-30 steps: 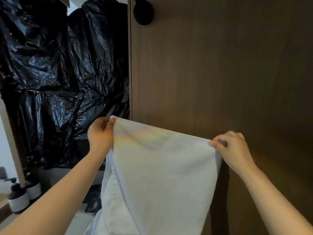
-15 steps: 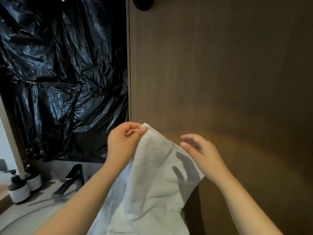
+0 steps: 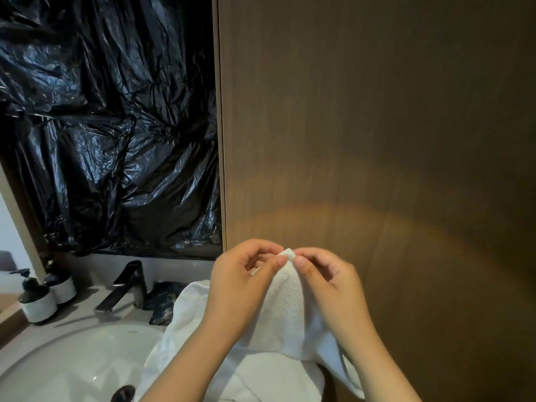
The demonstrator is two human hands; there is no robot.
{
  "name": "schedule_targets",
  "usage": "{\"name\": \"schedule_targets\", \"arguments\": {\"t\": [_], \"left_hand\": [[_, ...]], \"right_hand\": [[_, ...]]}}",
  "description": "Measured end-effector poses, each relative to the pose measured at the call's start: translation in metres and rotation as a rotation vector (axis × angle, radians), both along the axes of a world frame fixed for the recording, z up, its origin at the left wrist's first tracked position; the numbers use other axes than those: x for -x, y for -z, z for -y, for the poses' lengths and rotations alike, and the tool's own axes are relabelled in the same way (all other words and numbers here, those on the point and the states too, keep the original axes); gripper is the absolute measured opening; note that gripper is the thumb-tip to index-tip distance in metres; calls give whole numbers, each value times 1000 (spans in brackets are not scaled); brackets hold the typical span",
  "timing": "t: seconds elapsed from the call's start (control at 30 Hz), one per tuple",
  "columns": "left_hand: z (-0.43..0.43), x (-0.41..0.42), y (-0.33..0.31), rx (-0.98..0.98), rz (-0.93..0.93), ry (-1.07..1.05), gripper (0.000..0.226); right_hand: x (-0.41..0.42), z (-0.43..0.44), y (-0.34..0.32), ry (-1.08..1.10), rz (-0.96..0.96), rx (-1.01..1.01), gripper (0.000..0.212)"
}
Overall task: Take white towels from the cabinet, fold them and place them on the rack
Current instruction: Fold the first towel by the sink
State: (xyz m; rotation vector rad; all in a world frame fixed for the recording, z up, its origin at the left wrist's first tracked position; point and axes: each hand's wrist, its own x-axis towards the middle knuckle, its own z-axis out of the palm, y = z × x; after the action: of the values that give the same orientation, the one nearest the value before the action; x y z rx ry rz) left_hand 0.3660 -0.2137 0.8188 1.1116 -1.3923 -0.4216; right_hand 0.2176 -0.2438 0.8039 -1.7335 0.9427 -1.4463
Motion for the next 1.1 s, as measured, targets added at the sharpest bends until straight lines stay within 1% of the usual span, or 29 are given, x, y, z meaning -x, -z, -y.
{"name": "schedule_targets", "arguments": {"t": [0.17,0.3,0.37,0.53,0.63,0.7,0.83,0.9,1.0,1.1], "left_hand": [[-13,-1,14,-30,112,7,21],[-29,-11,24,-13,251,-84,12],[-33,-12,28,-12,253,-103,12],[-34,-12,30,-39,190,-113,16],[-36,-12,30,-39,196,-94,16],[-36,-14,30,-53,225,-67,10],[-36,-24,32,-84,334,-24,10],[-35,-30,34,-101,359,10,16],[-35,-37,36,-119,375,40,28],[-34,-42,38,-122,386,39,31]], "right_hand": [[1,-9,19,92,88,-64,14],[3,-14,23,110,130,-70,13],[2,-17,24,91,125,-77,13],[1,-22,24,17,145,-117,9],[2,-24,22,13,108,-95,7],[3,-25,22,36,104,-78,6],[8,-22,16,95,114,-43,7],[10,-20,11,108,123,-15,7],[13,-17,2,126,90,37,13],[16,-13,-4,141,59,68,13]]}}
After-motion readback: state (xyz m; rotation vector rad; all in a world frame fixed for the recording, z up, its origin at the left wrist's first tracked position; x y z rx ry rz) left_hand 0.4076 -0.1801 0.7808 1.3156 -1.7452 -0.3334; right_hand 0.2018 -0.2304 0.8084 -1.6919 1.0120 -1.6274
